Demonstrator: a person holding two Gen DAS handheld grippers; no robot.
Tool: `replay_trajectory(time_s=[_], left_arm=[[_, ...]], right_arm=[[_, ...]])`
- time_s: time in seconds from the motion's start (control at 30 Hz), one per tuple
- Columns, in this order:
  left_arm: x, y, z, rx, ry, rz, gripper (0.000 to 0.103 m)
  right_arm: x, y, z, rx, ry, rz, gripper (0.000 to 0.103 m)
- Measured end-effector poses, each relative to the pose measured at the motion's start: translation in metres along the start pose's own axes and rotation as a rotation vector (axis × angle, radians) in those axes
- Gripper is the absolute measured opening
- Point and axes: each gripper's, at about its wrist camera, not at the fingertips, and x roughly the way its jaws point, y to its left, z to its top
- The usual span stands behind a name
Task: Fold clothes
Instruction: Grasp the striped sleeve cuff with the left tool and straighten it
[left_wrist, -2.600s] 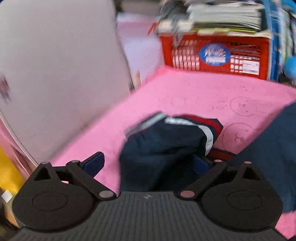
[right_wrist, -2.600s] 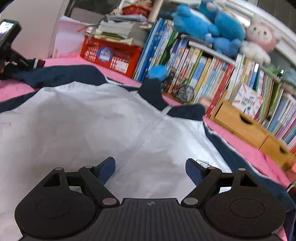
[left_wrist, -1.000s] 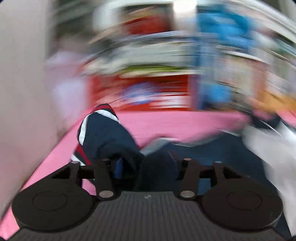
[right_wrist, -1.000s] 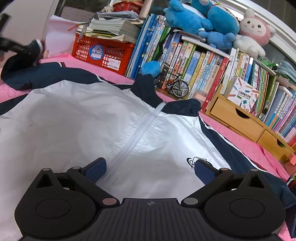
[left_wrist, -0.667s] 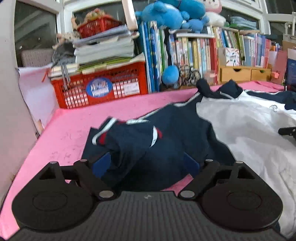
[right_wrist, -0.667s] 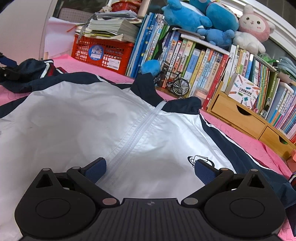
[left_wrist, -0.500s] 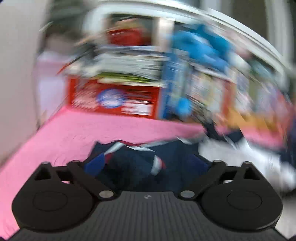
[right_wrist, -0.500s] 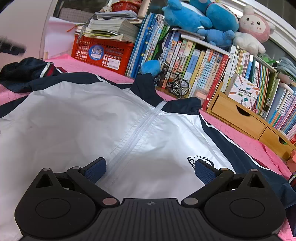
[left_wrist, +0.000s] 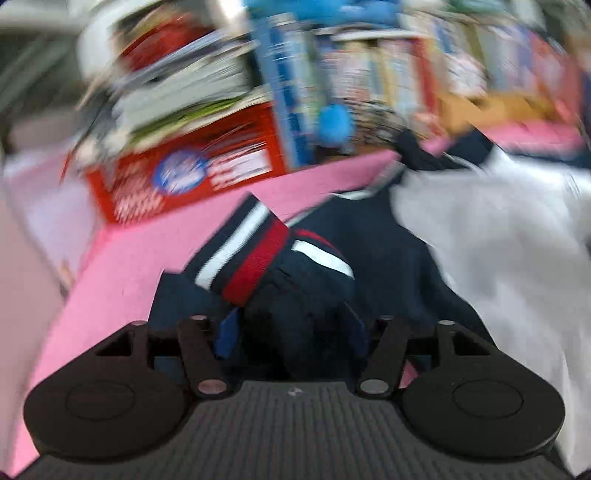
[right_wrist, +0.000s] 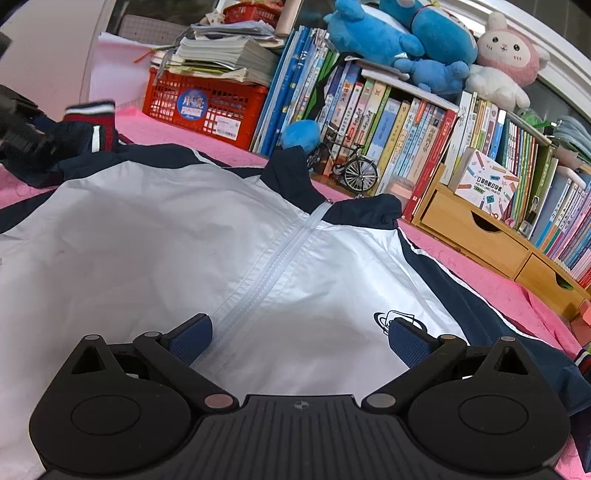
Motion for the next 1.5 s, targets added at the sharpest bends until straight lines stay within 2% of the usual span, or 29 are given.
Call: replay_trajectory(time_s=[0.17,0.3,0.37,0.47,0.53,0.57,0.6,0.63,0.67,0.7,0.77,0.9,0.93,1.03,1.1,1.13,1.17,1.2,1.23,1.27,1.33,1.4,1.5], left_arm=[[-0.018,0.000,-0.011,0.092,-0.089,-0.107,0.076],[-0.034,-0.024,-0.023,0.275,-0.141,-0.135,0.082],[-0.036,-0.033,-0.025,0.318,-0.162,-0.125,0.083],[-0.033,-0.026,-0.018,0.204,-0.169,-0.124,0.088],[-0.020,-0.021,-0.013,0.102,-0.123,-0.090,0.086],[-0.013,-0.020,-0.011,0.070,-0.096,-0.065,0.071],[-0.007,-0.020,-0.010,0.047,-0.077,-0.022,0.060],[-0.002,-0.019,-0.009,0.024,-0.062,0.023,0.038],[0.000,-0.017,-0.006,0.013,-0.069,0.090,0.024],[0.001,-0.015,-0.004,0.001,-0.076,0.158,0.017],[0.002,-0.007,0.003,-0.011,-0.101,0.308,0.014],[0.006,0.033,0.019,0.003,-0.169,0.756,0.014],[0.010,0.046,0.022,0.005,-0.173,0.868,0.015],[0.034,0.078,0.015,0.012,-0.047,1.000,0.019],[0.051,0.092,0.001,-0.001,0.091,0.942,0.029],[0.058,0.096,-0.007,-0.011,0.147,0.909,0.037],[0.062,0.097,-0.013,-0.018,0.185,0.902,0.050],[0.066,0.099,-0.020,-0.024,0.224,0.894,0.058],[0.070,0.101,-0.026,-0.032,0.261,0.889,0.074],[0.069,0.102,-0.029,-0.049,0.275,0.901,0.079],[0.063,0.106,-0.029,-0.100,0.283,0.921,0.079],[0.051,0.107,-0.023,-0.145,0.265,0.945,0.080],[0.025,0.101,-0.007,-0.180,0.197,0.980,0.089]], right_arm=[[0.000,-0.001,0.000,-0.001,-0.001,0.000,0.103],[0.000,-0.001,0.000,-0.001,-0.001,0.000,0.103],[0.000,-0.001,0.000,-0.002,-0.001,-0.001,0.103],[0.000,0.000,0.000,-0.005,-0.003,-0.004,0.103],[0.000,0.000,0.000,-0.007,-0.004,-0.005,0.103],[0.000,0.000,0.000,-0.008,-0.004,-0.006,0.103],[0.000,0.000,0.000,-0.009,-0.005,-0.007,0.103],[0.000,0.000,0.000,-0.010,-0.006,-0.008,0.103],[0.000,0.001,0.000,-0.011,-0.006,-0.010,0.103],[0.000,0.001,-0.001,-0.013,-0.007,-0.012,0.103],[0.000,0.002,-0.001,-0.014,-0.007,-0.013,0.103],[0.001,0.002,-0.001,-0.003,-0.004,-0.007,0.103],[0.001,0.002,-0.001,-0.001,-0.004,-0.004,0.103],[0.001,0.001,-0.001,0.004,-0.003,-0.001,0.103],[0.001,0.000,-0.001,0.007,-0.002,0.002,0.103],[0.001,0.000,-0.001,0.009,-0.001,0.004,0.103],[0.001,-0.001,-0.001,0.011,-0.001,0.005,0.103],[0.001,-0.001,-0.001,0.013,-0.002,0.006,0.103],[0.001,-0.002,-0.001,0.015,-0.003,0.006,0.103],[0.001,-0.002,-0.001,0.017,-0.004,0.006,0.103],[0.000,-0.003,-0.001,0.021,-0.007,0.007,0.103],[0.000,-0.004,-0.001,0.025,-0.009,0.007,0.103],[-0.001,-0.005,-0.001,0.030,-0.013,0.008,0.103]])
